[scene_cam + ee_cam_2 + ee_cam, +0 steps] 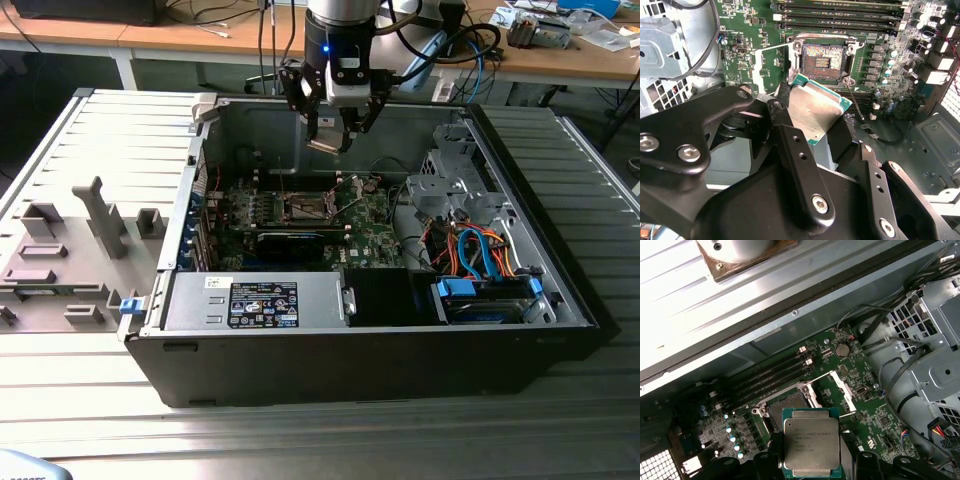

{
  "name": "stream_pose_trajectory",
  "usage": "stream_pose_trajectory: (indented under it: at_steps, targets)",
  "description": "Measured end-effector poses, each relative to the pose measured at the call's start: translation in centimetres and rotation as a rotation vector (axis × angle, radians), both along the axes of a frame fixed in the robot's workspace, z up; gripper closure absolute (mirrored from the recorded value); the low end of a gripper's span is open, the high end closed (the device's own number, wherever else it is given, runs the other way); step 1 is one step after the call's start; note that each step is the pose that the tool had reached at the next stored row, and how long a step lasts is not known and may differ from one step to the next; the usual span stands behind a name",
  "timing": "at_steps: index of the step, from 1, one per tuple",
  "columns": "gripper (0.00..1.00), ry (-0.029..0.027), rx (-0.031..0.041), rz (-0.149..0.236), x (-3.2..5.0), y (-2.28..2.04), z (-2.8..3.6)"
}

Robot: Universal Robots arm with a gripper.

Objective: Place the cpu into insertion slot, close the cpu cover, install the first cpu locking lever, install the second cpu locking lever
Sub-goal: 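Place the cpu into insertion slot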

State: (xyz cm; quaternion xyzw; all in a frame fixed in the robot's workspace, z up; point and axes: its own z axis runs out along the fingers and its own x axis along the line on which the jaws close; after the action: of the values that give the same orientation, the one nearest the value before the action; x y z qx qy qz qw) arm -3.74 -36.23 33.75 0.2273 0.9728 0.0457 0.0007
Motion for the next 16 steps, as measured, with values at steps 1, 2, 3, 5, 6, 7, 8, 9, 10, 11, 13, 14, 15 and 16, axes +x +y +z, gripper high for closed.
stream_pose_trajectory:
  at_steps: [1,2,3,5,6,7,8,9,10,11,13,14,15,16]
  targets:
    - [0.46,0.0,0.0,-0.001,0.0,0.0,0.0]
    - [0.46,-0.0001,0.0001,-0.001,0.0,0.0,0.0]
    - [0.46,0.0,0.0,-0.002,0.0,0.0,0.0]
    - [0.46,0.0,0.0,-0.003,0.0,0.0,0.0]
    - [0.46,0.0,0.0,-0.004,0.0,0.0,0.0]
    - [0.46,0.0,-0.0001,-0.004,0.0,0.0,0.0]
    - [0.46,0.0,0.0,-0.005,0.0,0.0,0.0]
    - [0.46,0.0,0.0,-0.006,0.0,0.0,0.0]
    - [0.46,0.0001,0.0,-0.007,0.0,0.0,0.0]
    - [0.46,0.0,0.0,-0.008,0.0,0.0,0.0]
    - [0.46,0.0,0.0,-0.009,0.0,0.0,0.0]
    - [0.46,0.0,0.0,-0.01,0.0,0.0,0.0]
    - [0.46,0.0,0.0,-0.01,0.0,0.0,0.0]
    - [0.46,0.0,0.0,-0.011,0.0,0.0,0.0]
